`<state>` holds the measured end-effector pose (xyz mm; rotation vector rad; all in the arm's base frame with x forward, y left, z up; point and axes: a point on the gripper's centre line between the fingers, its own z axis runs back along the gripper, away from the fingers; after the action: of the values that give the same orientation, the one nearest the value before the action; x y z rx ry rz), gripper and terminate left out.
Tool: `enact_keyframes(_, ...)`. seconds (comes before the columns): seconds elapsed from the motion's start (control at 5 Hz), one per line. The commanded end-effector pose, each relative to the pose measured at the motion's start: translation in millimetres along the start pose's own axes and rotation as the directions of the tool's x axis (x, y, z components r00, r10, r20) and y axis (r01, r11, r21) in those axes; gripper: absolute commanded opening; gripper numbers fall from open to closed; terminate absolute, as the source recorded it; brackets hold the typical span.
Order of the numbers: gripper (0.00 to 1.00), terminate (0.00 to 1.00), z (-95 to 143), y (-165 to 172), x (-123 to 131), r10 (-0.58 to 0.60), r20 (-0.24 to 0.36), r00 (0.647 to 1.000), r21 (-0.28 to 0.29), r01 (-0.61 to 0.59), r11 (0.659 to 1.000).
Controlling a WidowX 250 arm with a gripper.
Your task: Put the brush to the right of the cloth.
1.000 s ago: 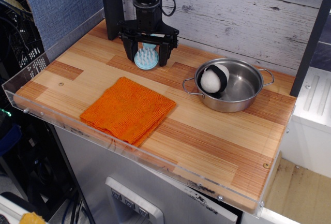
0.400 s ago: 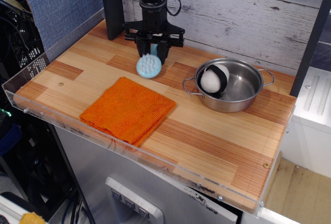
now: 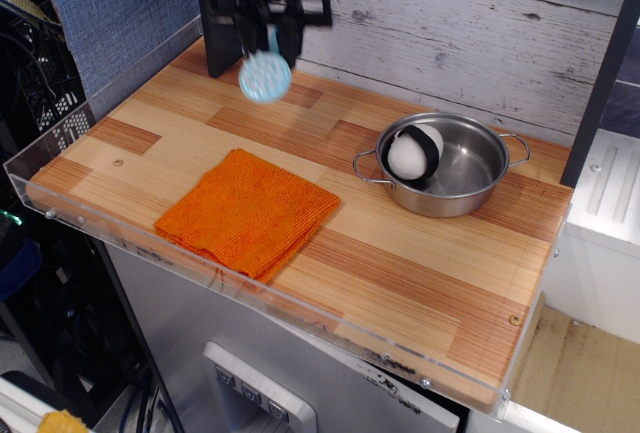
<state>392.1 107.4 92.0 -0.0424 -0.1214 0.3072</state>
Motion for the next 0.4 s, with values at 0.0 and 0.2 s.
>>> enact_keyframes(0.0,0.00,0.00,57,-41,-44,-0.104,-0.014,0.994,-0.065,0.103,0.993)
enact_keyframes(0.2,0.00,0.00,53,-64,-86,-0.200,-0.025,0.980,-0.070,0.198,0.978)
